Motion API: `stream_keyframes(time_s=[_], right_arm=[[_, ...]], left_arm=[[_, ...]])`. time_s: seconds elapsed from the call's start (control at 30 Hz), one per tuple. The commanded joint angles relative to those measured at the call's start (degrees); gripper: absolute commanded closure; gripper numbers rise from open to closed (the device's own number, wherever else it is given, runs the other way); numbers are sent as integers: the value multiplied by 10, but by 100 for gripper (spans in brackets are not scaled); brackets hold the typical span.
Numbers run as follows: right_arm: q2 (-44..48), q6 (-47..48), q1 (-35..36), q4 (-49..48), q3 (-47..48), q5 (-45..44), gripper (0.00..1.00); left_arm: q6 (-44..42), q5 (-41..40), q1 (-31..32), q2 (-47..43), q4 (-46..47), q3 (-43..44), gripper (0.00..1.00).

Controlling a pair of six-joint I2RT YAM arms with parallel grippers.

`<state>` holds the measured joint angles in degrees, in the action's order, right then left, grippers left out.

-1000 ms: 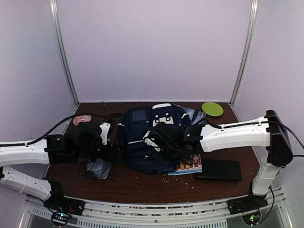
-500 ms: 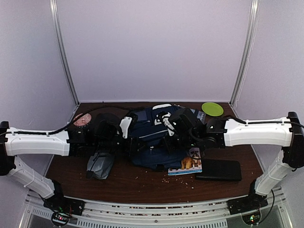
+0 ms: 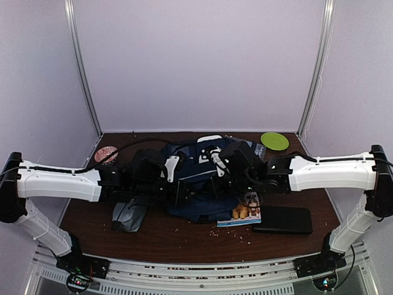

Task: Pack the student bag
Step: Pick up the student bag at the center of the board, then unzip the student bag at the center of the board.

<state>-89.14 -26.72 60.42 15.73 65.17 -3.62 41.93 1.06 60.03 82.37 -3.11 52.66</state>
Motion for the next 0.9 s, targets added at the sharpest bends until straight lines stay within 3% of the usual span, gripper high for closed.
stream_keyframes(time_s=[0.0, 0.5, 0.7, 0.87], right_arm=[[13, -24, -3, -67, 4, 16, 100], [17, -40, -3, -78, 8, 49, 100], [23, -48, -2, -81, 5, 64, 100], [31, -57, -2, -89, 3, 76, 100]], left_arm=[[29, -6, 6, -7, 0, -22, 30], [15, -55, 8, 40, -73, 23, 29], [-1, -90, 10, 60, -118, 54, 36], [-10, -99, 11, 74, -129, 69, 52]])
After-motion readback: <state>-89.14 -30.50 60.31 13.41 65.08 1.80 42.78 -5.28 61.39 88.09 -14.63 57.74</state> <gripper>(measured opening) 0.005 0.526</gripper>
